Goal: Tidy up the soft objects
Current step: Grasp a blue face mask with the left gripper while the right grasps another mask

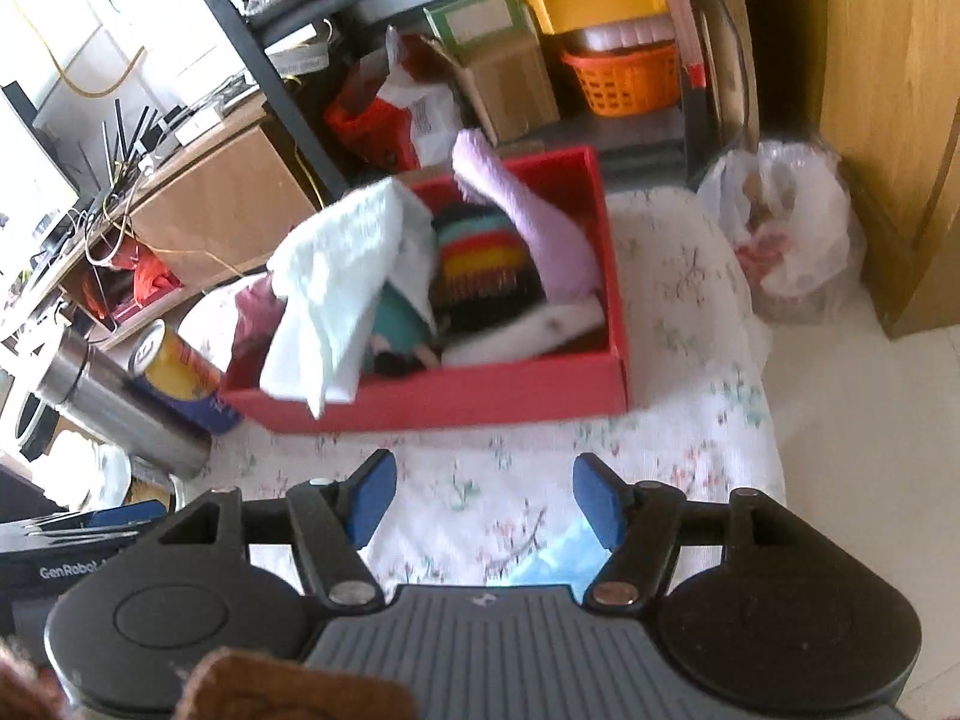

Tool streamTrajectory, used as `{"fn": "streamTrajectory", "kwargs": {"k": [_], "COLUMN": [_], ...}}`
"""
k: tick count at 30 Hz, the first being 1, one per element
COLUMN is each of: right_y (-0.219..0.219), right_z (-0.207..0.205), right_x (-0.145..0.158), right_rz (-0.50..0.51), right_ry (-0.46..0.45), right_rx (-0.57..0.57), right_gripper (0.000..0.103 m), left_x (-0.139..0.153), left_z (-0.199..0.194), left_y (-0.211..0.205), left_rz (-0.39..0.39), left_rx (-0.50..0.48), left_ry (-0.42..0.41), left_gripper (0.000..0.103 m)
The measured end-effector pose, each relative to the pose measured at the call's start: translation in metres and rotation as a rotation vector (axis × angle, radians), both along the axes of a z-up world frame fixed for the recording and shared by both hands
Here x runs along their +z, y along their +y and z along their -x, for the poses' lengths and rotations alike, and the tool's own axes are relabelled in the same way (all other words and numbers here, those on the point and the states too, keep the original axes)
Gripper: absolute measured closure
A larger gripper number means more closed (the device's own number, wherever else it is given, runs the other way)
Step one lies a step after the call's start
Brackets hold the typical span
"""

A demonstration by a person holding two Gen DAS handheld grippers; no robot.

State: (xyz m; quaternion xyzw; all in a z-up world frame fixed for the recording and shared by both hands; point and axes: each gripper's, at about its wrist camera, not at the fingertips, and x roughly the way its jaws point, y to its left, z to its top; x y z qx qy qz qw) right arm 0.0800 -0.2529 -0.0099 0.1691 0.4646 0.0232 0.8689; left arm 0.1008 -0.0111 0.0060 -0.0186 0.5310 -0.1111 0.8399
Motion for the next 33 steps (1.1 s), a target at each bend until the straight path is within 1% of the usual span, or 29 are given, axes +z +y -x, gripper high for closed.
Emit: {"fn": "streamTrajectory", "kwargs": {"k": [2,4,11,18,22,25,26,27,29,30,31,32,33], "right_y": [0.001,0.001,0.006,0.016,0.013,0.006,0.004,0.002,0.001,0.000,0.001,0.001,0.001], "right_z": [0.005,0.009,0.026,0.043,0.052,0.055,0.055,0.055,0.054,0.052,0.051,0.051,0.050], "right_x": [-0.003,-0.005,-0.014,-0.029,-0.029,-0.030,-0.031,-0.032,-0.035,-0.036,-0.037,-0.038,-0.039], "right_rz": [-0.003,-0.009,-0.024,-0.023,-0.033,-0.050,-0.057,-0.064,-0.075,-0.075,-0.074,-0.072,-0.070], "right_ry": [0.006,0.017,0.048,0.098,0.097,0.099,0.102,0.106,0.114,0.118,0.120,0.122,0.125], "right_rx": [0.000,0.003,0.013,0.041,0.035,0.015,0.011,0.009,0.005,0.006,0.006,0.003,-0.001], "right_gripper": [0.062,0.061,0.061,0.060,0.060,0.059,0.059,0.059,0.059,0.059,0.059,0.059,0.058], "left_x": [-0.004,-0.007,-0.018,-0.037,-0.051,-0.062,-0.064,-0.067,-0.071,-0.070,-0.070,-0.069,-0.069], "left_z": [0.003,0.008,0.022,0.038,0.041,0.038,0.038,0.037,0.036,0.037,0.037,0.038,0.039], "left_y": [0.001,0.001,0.002,-0.014,-0.025,-0.028,-0.029,-0.029,-0.028,-0.029,-0.030,-0.030,-0.030], "left_rz": [-0.007,-0.015,-0.039,-0.048,-0.090,-0.128,-0.135,-0.142,-0.148,-0.157,-0.151,-0.138,-0.130], "left_rx": [-0.004,-0.012,-0.031,-0.086,-0.113,-0.103,-0.100,-0.098,-0.091,-0.096,-0.110,-0.113,-0.117], "left_ry": [0.016,0.029,0.069,0.131,0.160,0.174,0.177,0.177,0.185,0.167,0.167,0.172,0.171], "left_gripper": [0.026,0.025,0.025,0.024,0.024,0.024,0.028,0.038,0.051,0.068,0.075,0.078,0.084]}}
